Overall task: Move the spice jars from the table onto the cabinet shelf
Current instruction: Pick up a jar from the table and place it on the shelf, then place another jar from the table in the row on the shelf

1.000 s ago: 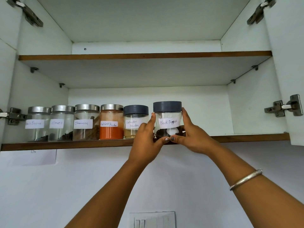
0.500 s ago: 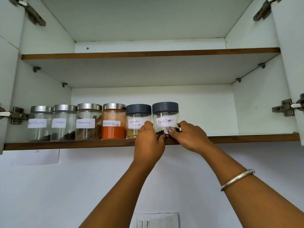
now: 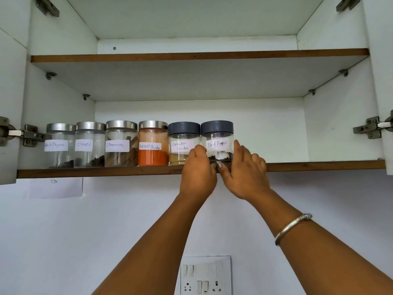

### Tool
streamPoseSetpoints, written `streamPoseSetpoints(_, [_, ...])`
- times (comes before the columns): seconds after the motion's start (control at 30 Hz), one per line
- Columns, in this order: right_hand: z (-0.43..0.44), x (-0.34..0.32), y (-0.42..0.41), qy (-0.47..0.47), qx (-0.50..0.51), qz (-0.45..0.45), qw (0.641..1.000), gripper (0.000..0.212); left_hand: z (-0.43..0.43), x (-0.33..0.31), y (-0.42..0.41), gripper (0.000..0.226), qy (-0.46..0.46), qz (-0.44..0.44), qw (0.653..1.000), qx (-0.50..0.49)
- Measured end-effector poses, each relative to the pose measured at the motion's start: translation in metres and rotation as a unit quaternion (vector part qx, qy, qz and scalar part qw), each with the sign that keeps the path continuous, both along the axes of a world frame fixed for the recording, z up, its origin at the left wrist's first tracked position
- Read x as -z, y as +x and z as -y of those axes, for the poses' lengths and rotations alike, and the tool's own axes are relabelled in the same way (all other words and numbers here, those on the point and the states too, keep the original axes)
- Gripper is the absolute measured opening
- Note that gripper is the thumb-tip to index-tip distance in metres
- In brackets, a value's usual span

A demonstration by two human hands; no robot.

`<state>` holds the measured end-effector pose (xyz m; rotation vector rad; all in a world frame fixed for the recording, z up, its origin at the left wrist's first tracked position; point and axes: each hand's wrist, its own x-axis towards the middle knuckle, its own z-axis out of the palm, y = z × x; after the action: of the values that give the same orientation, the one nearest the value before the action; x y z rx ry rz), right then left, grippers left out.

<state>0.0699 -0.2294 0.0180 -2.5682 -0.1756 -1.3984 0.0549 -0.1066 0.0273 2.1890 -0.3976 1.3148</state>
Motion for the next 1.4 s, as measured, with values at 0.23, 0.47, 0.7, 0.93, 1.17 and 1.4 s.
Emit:
streamPoseSetpoints(0.23, [-0.028, 0.054, -0.033, -0.068, -0.018, -0.083, 0.994, 0.100, -0.007, 0.047, -0.022, 0.064, 0.182, -0.009, 0.983, 0.005])
streamPoseSetpoints(0.47, [-0.081, 0.140, -0.061, -0.134, -0.098, -0.227, 0.960, 0.098, -0.076, 0.161, -0.049, 0.068, 0.180, -0.139, 0.974, 0.012])
streamPoseSetpoints(0.7, [-0.165, 0.245, -0.083, -0.162, -0.173, -0.358, 0.903, 0.100, -0.171, 0.255, -0.090, 0.074, 0.222, -0.317, 0.922, -0.001])
streamPoseSetpoints(0.93, [-0.240, 0.359, -0.111, -0.172, -0.237, -0.466, 0.835, 0.098, -0.257, 0.366, -0.145, 0.083, 0.131, -0.477, 0.869, -0.023])
streamPoseSetpoints(1.17, [-0.270, 0.438, -0.112, -0.101, -0.212, -0.553, 0.799, 0.099, -0.298, 0.441, -0.156, 0.081, 0.061, -0.535, 0.842, -0.033])
streamPoseSetpoints(1.4, [-0.284, 0.494, -0.105, -0.040, -0.157, -0.566, 0.809, 0.097, -0.296, 0.503, -0.132, 0.080, 0.007, -0.585, 0.811, -0.008])
